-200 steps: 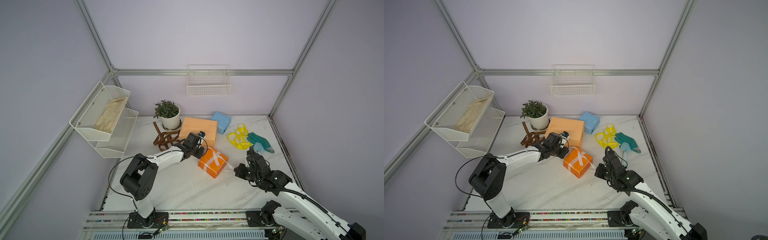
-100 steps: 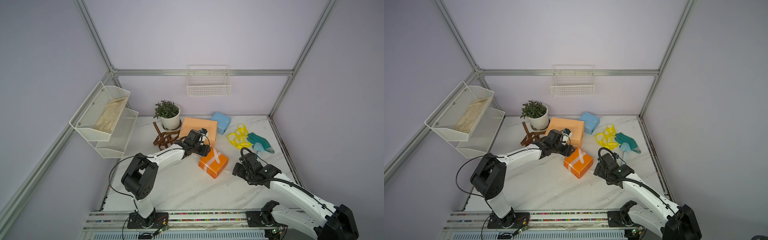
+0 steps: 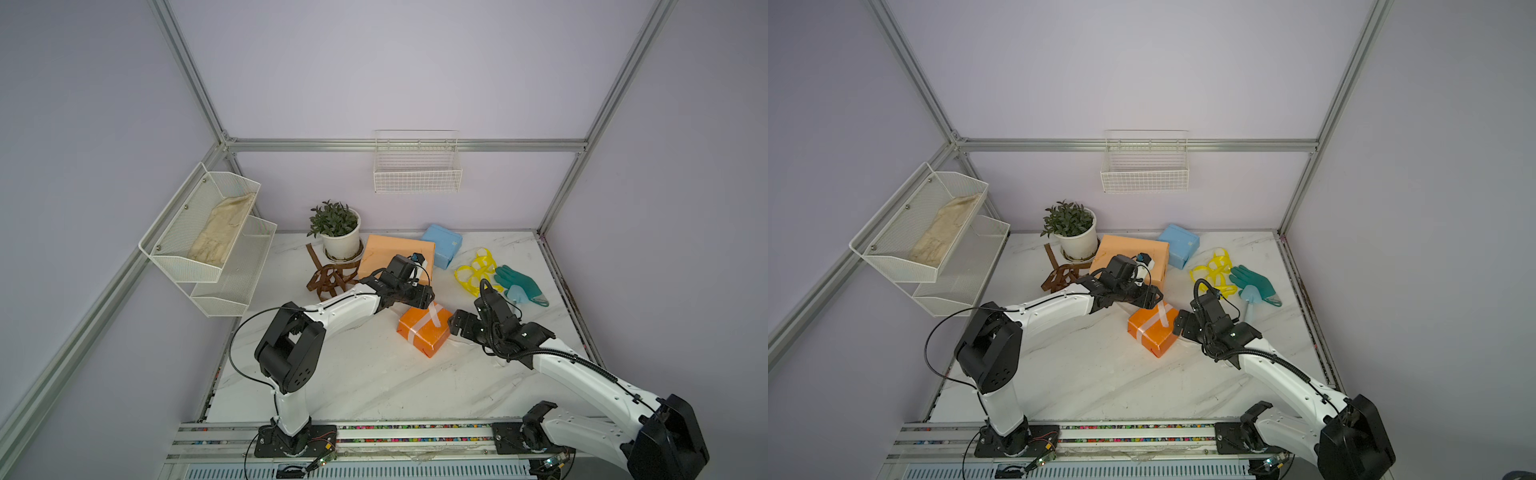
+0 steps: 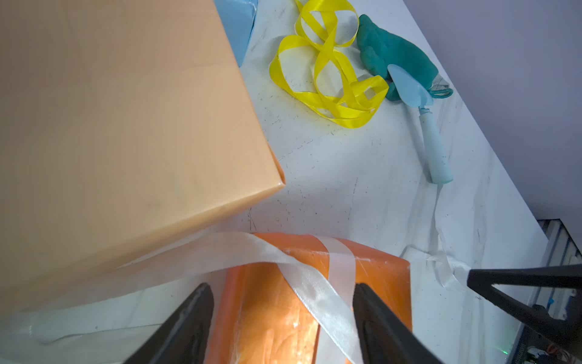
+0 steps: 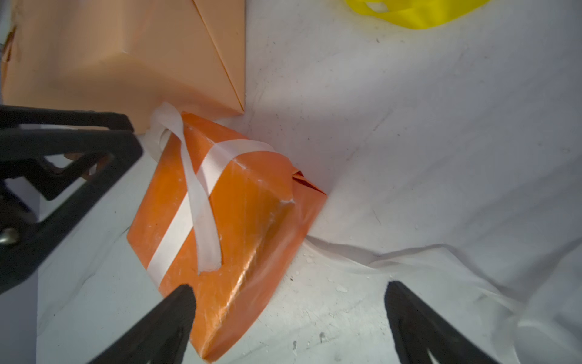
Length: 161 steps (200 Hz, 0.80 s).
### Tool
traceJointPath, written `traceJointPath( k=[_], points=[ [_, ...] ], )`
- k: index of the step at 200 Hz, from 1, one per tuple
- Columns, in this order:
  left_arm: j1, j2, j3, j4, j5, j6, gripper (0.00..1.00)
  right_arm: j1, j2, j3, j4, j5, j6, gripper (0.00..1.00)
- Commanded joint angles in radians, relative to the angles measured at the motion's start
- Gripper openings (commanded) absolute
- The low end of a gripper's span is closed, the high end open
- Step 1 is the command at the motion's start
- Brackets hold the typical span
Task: Untie the ribbon bows on the gift boxes
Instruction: Untie the ribbon from the gift box.
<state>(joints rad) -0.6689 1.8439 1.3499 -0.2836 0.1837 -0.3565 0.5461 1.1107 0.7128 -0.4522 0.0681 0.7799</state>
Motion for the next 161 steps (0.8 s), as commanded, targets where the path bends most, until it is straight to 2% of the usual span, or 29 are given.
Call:
traceJointPath(
  k=[1,20,50,70,82,110,123,145,161],
  points=[
    [0.002,0.053,0.088,-0.059,-0.039,0.014,0.71,0.000,0.048,0.032,0.157,-0.036,-0.055,0.96],
    [0.002,0.100,0.134,-0.109,-0.073,0.013,0.67,0.000,0.107,0.083,0.147,-0.009,-0.094,0.94],
    [0.003,0.126,0.156,-0.111,-0.069,-0.005,0.40,-0.003,0.136,0.108,0.157,0.005,-0.124,0.94],
    [0.005,0.125,0.160,-0.110,-0.064,-0.018,0.32,-0.003,0.136,0.108,0.155,0.029,-0.129,0.93],
    [0.006,0.111,0.154,-0.108,-0.067,-0.026,0.24,-0.003,0.139,0.103,0.160,0.028,-0.136,0.93],
    [0.018,0.052,0.089,-0.110,-0.180,-0.036,0.06,-0.003,0.166,0.116,0.164,-0.007,-0.157,0.88],
    [0.035,0.006,0.029,-0.109,-0.247,-0.039,0.03,-0.003,0.179,0.123,0.171,-0.025,-0.171,0.84],
    [0.072,-0.078,-0.098,-0.105,-0.362,-0.038,0.04,-0.003,0.210,0.143,0.197,-0.088,-0.239,0.82],
    [0.116,-0.119,-0.175,-0.105,-0.348,-0.043,0.05,-0.002,0.253,0.175,0.219,-0.131,-0.255,0.73]
  ],
)
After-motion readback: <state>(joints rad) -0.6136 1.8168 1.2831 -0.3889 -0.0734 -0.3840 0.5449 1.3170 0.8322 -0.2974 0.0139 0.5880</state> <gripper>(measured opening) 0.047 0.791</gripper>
